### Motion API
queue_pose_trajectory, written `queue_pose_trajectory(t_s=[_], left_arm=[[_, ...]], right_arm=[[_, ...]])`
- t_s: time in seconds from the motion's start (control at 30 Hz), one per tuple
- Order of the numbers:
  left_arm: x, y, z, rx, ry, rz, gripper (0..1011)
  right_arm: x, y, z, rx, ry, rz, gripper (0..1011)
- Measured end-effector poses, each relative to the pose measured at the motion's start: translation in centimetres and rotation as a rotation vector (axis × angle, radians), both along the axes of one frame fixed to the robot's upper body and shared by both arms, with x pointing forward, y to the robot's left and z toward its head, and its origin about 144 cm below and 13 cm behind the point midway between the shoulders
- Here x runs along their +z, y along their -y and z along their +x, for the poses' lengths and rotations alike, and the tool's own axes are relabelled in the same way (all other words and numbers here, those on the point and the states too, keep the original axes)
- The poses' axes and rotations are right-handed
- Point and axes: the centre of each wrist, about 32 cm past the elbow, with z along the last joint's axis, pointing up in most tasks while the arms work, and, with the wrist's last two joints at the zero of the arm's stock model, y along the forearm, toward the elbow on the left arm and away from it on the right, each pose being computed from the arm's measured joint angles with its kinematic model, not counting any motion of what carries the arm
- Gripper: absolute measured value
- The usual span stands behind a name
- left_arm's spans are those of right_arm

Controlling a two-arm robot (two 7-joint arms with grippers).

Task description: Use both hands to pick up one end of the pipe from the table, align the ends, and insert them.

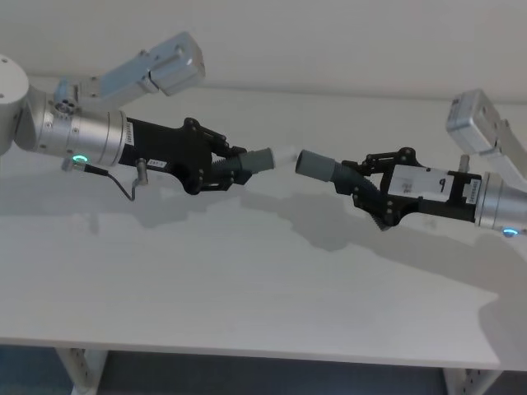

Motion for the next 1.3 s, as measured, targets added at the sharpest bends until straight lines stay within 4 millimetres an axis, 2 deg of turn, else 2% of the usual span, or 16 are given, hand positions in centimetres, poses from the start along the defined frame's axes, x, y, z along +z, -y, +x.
queue_pose_trajectory(t_s=[0.8,1.3], left_arm=[[-0.18,0.08,-0.28,-0.004,-0.003,-0.007,347],[0.1,0.24,-0.72,0.018,-0.008,0.05,347]], right_arm=[[-0.06,-0.55,0.52,-0.004,-0.012,-0.003,273],[0.01,-0.52,0.77,-0.009,-0.017,-0.006,273]])
